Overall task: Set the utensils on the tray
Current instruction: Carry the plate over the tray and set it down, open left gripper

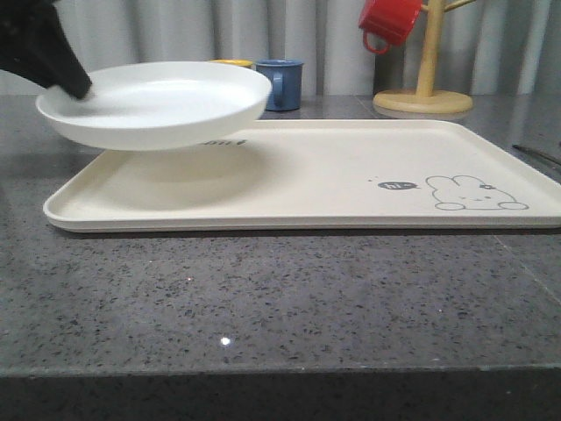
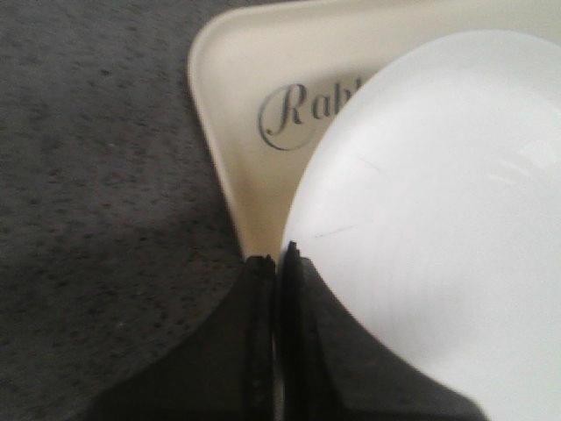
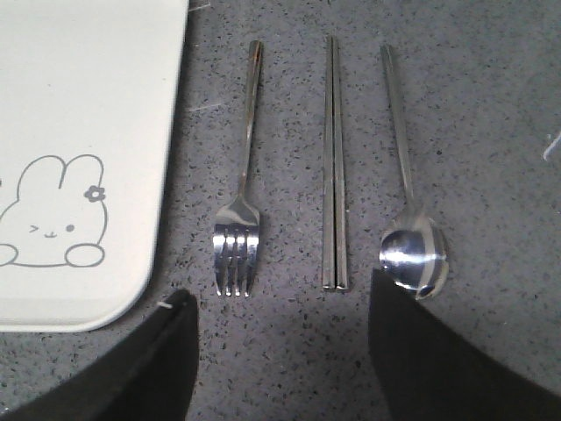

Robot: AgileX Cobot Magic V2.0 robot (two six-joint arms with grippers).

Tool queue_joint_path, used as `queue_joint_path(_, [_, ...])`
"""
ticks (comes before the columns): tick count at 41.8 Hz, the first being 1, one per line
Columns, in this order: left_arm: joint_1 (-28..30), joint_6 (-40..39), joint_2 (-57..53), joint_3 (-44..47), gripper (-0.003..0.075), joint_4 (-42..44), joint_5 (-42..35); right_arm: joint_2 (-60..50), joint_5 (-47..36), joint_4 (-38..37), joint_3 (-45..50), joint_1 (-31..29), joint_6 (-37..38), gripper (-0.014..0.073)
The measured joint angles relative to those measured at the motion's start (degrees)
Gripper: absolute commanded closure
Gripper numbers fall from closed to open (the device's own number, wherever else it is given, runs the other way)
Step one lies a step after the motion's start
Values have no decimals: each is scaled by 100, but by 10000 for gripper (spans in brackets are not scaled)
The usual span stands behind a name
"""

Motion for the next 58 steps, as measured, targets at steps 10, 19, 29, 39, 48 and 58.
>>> queue_joint_path(10, [-499, 0, 495, 0, 740, 0, -112, 0, 0, 0, 0, 0, 0, 138])
queue_joint_path(19, [-591, 0, 605, 0, 596, 0, -295, 0, 0, 0, 0, 0, 0, 138])
queue_joint_path(29, [-591, 0, 605, -13, 313, 87, -295, 0, 10, 0, 0, 0, 0, 138])
queue_joint_path(39, [-640, -39, -123, -85, 311, 795, -217, 0, 10, 0, 0, 0, 0, 138])
queue_joint_path(48, [-1140, -883, -1720, 103, 311, 2425, 64, 0, 10, 0, 0, 0, 0, 138])
queue_joint_path(58, [-1522, -1325, -3813, 1336, 311, 2905, -7, 0, 10, 0, 0, 0, 0, 138])
